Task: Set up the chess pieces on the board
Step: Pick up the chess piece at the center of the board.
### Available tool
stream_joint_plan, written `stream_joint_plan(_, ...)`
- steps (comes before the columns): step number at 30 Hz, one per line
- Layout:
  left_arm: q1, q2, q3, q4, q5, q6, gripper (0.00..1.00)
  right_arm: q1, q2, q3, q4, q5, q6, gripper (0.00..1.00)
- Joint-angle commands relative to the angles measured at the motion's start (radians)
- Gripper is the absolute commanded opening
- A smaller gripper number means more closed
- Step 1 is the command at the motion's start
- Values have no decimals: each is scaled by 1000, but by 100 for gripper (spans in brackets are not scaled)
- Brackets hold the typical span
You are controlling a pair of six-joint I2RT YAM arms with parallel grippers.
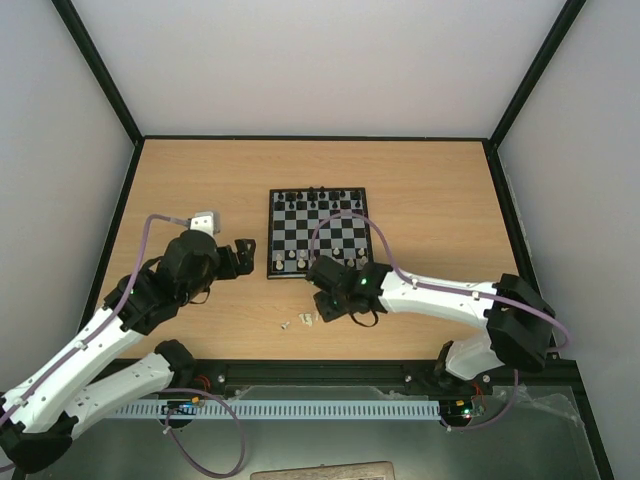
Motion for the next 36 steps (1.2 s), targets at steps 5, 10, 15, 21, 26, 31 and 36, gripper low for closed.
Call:
stream_joint_plan(5, 5, -20, -96, 68, 82, -46, 99, 100, -59, -118, 184, 32, 153, 34)
stream_joint_plan(10, 5, -41, -137, 84, 110, -70, 99, 116, -19, -143, 219, 25, 176, 29)
stream_joint_plan(15, 4, -53, -141, 84, 114, -75, 99, 130, 24, -146, 216, 38, 192, 25)
stream_joint_plan(21, 5, -45, -141, 86, 115, -75, 99, 153, 89, -134, 206, 55, 209, 21)
stream_joint_plan(26, 5, -44, -141, 88, 114, -74, 99, 162, 123, -124, 195, 83, 221, 20)
stream_joint_plan(31, 5, -43, -141, 88, 113, -74, 99, 162, 155, -110, 190, 95, 220, 17)
stream_joint_plan(36, 4, -43, -141, 87, 112, -74, 99, 163, 185, -95, 196, 104, 216, 18)
